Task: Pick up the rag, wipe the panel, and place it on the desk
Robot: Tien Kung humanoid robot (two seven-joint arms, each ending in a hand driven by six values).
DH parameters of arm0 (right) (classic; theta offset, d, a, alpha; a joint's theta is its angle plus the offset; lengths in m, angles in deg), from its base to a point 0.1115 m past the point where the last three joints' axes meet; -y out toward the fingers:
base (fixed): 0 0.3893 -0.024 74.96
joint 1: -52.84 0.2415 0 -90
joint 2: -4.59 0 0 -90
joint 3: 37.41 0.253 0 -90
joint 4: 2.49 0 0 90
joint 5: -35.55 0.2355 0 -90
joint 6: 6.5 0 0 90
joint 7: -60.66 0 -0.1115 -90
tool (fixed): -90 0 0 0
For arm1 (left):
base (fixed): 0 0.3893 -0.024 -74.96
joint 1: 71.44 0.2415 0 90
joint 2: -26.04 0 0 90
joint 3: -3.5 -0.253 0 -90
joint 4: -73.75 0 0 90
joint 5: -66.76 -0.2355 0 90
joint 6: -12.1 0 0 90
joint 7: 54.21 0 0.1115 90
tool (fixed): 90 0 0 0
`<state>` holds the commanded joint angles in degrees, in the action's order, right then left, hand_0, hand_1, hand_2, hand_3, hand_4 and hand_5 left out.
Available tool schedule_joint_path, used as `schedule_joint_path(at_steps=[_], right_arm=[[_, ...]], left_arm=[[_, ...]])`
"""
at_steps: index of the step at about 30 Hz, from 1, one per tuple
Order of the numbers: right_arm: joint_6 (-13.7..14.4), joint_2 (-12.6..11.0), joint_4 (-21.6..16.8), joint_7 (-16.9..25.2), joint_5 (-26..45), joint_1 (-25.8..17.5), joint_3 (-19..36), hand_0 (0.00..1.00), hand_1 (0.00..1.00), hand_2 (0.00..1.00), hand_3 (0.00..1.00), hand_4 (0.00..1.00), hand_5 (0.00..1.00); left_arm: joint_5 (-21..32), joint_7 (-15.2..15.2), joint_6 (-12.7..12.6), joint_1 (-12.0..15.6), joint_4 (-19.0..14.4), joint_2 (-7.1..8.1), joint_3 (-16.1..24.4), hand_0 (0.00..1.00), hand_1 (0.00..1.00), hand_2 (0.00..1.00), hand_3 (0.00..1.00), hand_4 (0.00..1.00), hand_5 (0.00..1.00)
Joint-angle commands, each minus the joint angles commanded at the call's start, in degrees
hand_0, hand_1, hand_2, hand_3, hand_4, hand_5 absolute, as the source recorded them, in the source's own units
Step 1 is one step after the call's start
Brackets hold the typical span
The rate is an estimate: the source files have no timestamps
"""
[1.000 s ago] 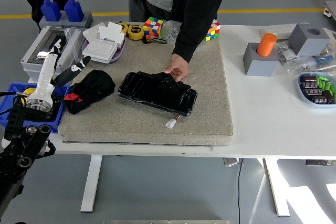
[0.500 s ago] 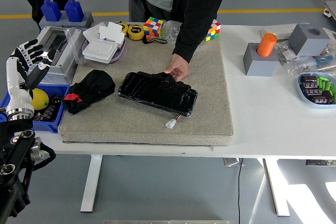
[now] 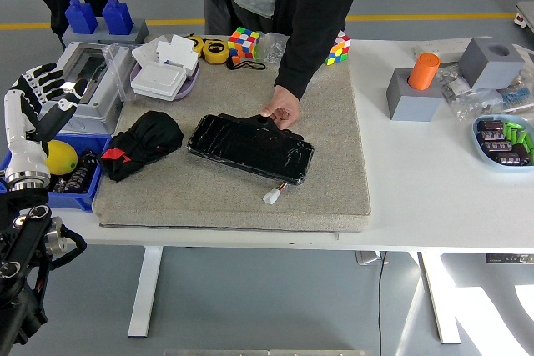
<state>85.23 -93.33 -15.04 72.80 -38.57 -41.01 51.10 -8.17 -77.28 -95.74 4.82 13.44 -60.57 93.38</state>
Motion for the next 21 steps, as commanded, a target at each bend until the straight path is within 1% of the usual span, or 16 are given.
schedule_joint_path(at_steps=[8,13,21], right_arm=[[0.00,0.10,-0.06,-0.15,0.18,0.07,-0.43,0.590,0.599,0.523,0.524,0.880,0.346],[0.00,0.09,-0.05,-0.36,0.21,0.18,-0.38,0.590,0.599,0.524,0.525,0.879,0.345],[-0.08,0.24,0.02,-0.76,0.05,0.27,-0.18,0.590,0.601,0.524,0.525,0.878,0.345]], left_arm=[[0.06,0.13,0.49,0.06,-0.50,-0.04,0.35,0.619,0.649,0.661,0.677,0.996,0.346],[-0.30,0.78,0.70,0.04,-0.75,-0.01,0.35,0.623,0.648,0.662,0.678,0.996,0.346],[-0.33,1.21,1.08,0.72,-1.37,-0.18,0.05,0.623,0.648,0.662,0.678,0.994,0.349]])
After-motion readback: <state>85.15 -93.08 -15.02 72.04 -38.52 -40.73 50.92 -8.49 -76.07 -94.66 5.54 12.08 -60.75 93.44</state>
